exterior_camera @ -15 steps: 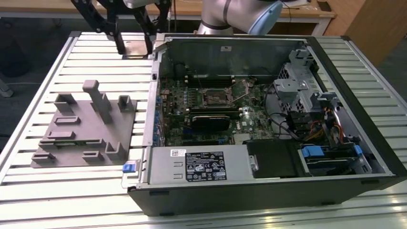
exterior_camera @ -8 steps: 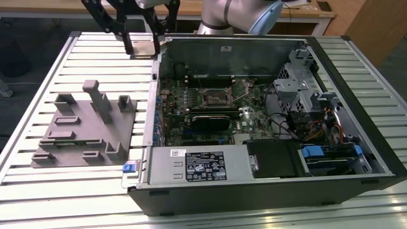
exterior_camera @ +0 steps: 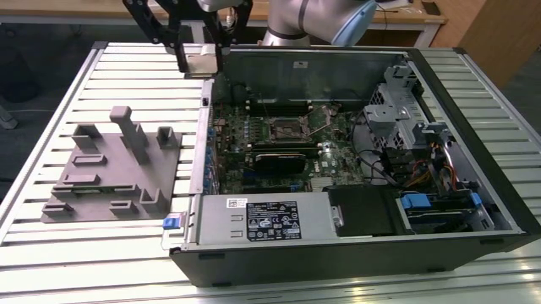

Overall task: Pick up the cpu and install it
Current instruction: 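Pick up the cpu and move it towards the insertion slot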

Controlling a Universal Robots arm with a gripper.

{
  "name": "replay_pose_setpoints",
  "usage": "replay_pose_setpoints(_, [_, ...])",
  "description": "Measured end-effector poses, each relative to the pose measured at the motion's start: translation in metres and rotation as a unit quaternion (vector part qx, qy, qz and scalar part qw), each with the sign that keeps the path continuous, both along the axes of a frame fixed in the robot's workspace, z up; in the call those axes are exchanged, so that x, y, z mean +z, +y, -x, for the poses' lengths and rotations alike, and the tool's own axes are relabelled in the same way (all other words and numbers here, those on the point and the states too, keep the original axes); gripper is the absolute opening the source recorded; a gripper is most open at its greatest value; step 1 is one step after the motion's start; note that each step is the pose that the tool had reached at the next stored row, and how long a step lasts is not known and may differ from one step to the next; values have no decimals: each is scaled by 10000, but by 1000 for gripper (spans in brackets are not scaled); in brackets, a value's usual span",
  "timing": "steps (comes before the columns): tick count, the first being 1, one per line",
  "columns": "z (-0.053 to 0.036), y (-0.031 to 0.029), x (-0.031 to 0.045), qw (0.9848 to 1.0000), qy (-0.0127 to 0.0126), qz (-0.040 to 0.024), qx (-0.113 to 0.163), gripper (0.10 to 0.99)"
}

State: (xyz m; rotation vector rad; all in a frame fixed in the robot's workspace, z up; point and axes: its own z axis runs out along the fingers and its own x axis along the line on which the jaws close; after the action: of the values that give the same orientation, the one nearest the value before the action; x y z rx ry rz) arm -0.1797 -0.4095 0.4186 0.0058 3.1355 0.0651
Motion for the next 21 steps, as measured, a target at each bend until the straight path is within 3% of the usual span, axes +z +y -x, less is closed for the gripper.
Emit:
replay_pose_setpoints(9, [-189, 20, -13, 10000, 0, 0, 0, 529])
replay_pose_setpoints(14, [-267, 90, -32, 10000, 0, 0, -1, 529])
replay_pose_setpoints(21, [-347, 138, -54, 10000, 0, 0, 0, 529])
